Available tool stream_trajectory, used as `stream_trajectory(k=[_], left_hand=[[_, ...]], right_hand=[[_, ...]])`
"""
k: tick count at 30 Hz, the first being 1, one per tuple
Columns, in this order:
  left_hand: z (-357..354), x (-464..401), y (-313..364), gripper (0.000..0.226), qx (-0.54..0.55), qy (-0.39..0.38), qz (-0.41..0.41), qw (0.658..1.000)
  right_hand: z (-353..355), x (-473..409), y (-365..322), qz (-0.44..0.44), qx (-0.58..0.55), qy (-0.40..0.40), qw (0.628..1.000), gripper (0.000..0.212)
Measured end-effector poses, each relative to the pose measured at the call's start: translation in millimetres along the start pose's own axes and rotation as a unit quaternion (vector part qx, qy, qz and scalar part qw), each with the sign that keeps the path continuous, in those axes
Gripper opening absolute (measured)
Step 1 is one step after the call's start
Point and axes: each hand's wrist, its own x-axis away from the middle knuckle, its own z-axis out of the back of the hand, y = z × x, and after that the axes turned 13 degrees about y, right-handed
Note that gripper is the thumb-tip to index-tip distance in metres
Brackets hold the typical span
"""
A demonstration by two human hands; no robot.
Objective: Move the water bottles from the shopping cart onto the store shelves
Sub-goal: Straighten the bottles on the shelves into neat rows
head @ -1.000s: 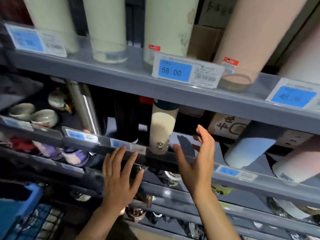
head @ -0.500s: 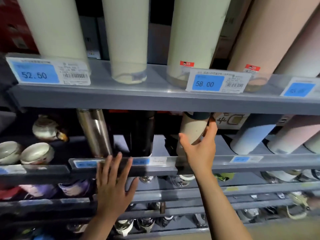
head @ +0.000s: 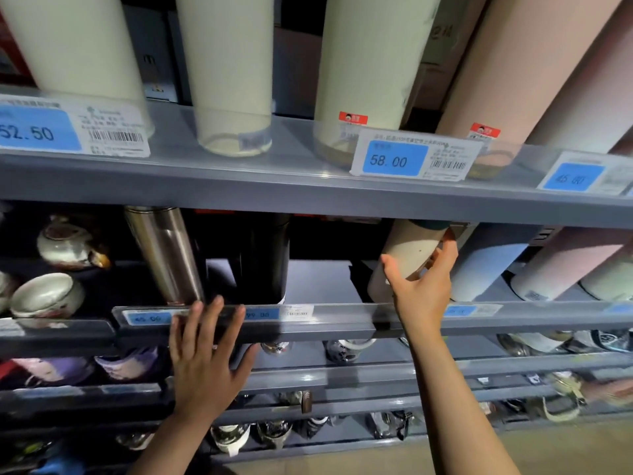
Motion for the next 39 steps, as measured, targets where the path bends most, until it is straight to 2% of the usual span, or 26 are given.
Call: stream_trajectory(k=[5,8,9,11,13,15,17,20,23,29,33,39], left_hand=[[-2.2,0.2,-0.5,0.067,-0.014,0.011,-0.004,1.0],[-4.7,2.1,-0.7,0.068,-0.024,0.013,-0.002,1.0],[-5.2,2.1,-0.8,0.071,-0.027,0.013,-0.004,1.0],[-4.5,2.4,-1.3,0.074,-0.034,0.01,-0.01,0.999],[-2.8,2.2,-0.8,0.073,-0.037,0.009,-0.013,0.999],[0.3,-0.2,-0.5,0.067,-0.03,0.006,-0.012,0.999],[4.0,-2.0,-1.9,0.058,-0.014,-0.004,-0.009,1.0],[8.2,-3.3,-4.7,0.052,0.003,-0.023,-0.015,1.0],[10.7,-4.8,-6.3,0.057,0.02,-0.023,-0.019,0.999],[8.2,-1.3,-6.4,0.063,0.033,-0.003,-0.015,0.999],[4.7,0.5,-5.5,0.063,0.037,0.0,0.001,0.999],[3.8,0.9,-6.4,0.06,0.048,-0.007,0.004,0.999]], right_hand=[[1.7,8.0,0.9,0.015,-0.029,0.031,0.999,0.098],[11.6,28.3,-16.8,0.151,-0.064,0.109,0.98,0.083],[10.0,38.2,-26.3,0.207,-0.081,0.11,0.969,0.075],[-2.8,63.2,-44.6,0.268,-0.108,0.056,0.956,0.066],[-25.0,89.4,-60.1,0.245,-0.119,-0.039,0.961,0.071],[-46.2,109.2,-76.3,0.183,-0.111,-0.118,0.97,0.081],[-64.2,120.1,-88.2,0.15,-0.094,-0.143,0.974,0.083],[-79.2,126.5,-98.6,0.128,-0.068,-0.139,0.98,0.087],[-82.2,126.4,-96.2,0.109,-0.053,-0.124,0.985,0.088],[-69.8,109.7,-85.1,0.125,-0.036,-0.068,0.989,0.09],[-60.5,99.3,-79.0,0.092,-0.052,-0.057,0.993,0.095],[-66.6,107.0,-73.6,0.104,-0.033,-0.067,0.992,0.093]])
